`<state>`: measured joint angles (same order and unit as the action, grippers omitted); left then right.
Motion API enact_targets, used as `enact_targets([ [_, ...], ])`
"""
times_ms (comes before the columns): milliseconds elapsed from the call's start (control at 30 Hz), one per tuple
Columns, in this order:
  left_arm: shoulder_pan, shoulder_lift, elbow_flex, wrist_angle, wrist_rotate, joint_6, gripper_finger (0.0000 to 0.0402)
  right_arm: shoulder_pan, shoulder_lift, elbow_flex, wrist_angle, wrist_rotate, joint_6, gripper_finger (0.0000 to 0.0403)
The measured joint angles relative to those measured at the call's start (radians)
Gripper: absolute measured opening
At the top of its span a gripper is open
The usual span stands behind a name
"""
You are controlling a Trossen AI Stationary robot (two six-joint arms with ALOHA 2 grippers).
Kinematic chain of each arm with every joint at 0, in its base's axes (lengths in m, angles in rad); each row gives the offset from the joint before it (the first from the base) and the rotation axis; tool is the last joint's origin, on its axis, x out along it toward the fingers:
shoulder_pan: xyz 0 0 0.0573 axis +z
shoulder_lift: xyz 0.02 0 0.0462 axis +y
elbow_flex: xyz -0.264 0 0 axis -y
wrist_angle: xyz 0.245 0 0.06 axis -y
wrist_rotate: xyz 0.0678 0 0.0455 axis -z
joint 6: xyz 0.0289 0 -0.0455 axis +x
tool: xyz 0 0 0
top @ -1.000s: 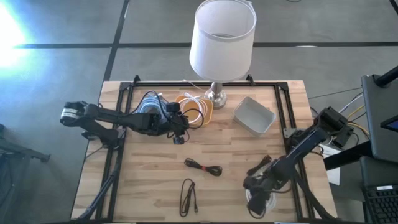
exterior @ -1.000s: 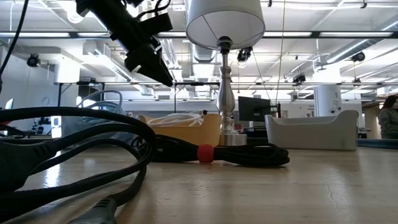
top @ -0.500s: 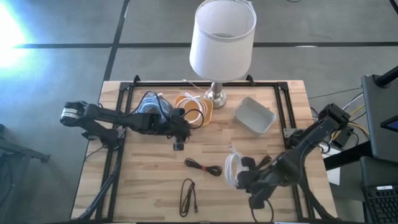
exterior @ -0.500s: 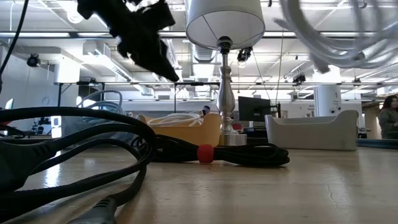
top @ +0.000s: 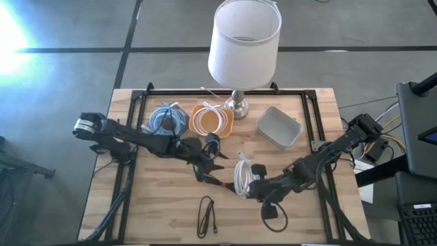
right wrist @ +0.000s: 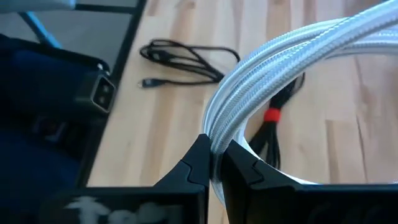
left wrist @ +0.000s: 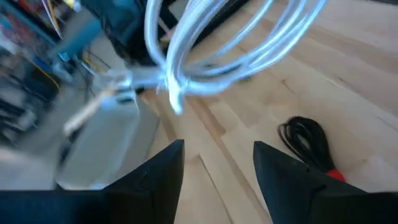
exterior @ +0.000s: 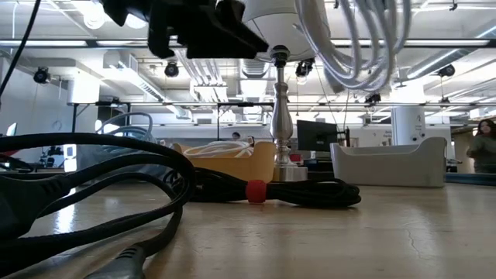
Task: Sort HDMI cables
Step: Put the white HDMI cable into the yellow bin
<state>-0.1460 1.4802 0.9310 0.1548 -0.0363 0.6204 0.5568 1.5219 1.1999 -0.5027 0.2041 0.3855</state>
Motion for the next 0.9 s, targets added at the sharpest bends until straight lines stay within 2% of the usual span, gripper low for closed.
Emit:
enact_targets([
  [133, -0.033, 0.022, 0.0, 0.1, -0.076, 0.114, 0.0212, -0.032, 0.0, 0.0, 0.019, -0.022, -0.008, 0.0013],
  [300, -0.057, 0.025, 0.0, 0.183, -0.1, 0.249, 0.022, -0.062, 0.0, -0.004, 0.021, -0.03, 0.004, 0.0013],
  [500, -0.058, 0.027, 0.0, 0.226, -0.101, 0.269, 0.022, -0.089, 0.0, -0.027, 0.067, -0.03, -0.001, 0.0013],
  [733, -0.058, 0.034, 0.0, 0.292, -0.075, 0.306, 0.0218, -0.124, 0.0, -0.075, 0.213, -0.151, -0.005, 0.0013],
  [900, -0.057, 0.036, 0.0, 0.298, -0.009, 0.312, 0.0218, -0.144, 0.0, -0.112, 0.289, -0.214, -0.006, 0.0013],
])
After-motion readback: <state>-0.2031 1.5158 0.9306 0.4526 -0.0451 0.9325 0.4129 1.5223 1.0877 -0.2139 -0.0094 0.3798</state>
